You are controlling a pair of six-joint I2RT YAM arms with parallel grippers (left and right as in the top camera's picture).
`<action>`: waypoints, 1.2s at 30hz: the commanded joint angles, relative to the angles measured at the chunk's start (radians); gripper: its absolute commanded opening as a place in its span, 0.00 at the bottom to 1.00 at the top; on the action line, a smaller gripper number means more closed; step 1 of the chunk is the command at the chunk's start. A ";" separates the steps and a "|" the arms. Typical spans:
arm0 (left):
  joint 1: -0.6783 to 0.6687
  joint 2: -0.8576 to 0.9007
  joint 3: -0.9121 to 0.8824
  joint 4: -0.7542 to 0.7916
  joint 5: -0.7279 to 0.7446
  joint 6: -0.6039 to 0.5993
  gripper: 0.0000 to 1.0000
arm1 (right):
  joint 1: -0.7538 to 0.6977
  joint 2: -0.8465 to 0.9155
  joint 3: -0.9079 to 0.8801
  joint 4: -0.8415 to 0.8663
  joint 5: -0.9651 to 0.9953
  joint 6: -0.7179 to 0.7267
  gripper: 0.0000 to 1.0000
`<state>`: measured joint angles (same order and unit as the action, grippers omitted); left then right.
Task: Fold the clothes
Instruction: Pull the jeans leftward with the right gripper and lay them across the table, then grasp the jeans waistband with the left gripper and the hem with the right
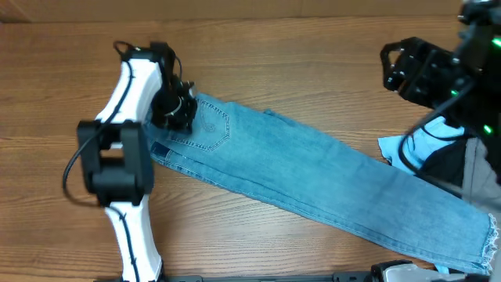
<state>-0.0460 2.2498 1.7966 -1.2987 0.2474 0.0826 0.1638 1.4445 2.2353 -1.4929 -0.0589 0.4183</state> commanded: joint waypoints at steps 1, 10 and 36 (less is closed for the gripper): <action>0.020 0.099 -0.009 0.018 -0.005 0.017 0.04 | -0.003 0.007 0.005 -0.023 0.052 0.000 0.74; 0.235 0.243 -0.009 -0.023 -0.375 -0.255 0.04 | -0.003 0.097 0.003 -0.112 0.160 0.000 0.79; 0.715 -0.440 -0.008 -0.016 0.117 -0.004 0.04 | -0.002 0.443 -0.183 -0.171 0.072 -0.074 0.66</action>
<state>0.7094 1.9049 1.7847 -1.3037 0.3145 0.0139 0.1642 1.8915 2.0754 -1.6646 0.0467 0.3820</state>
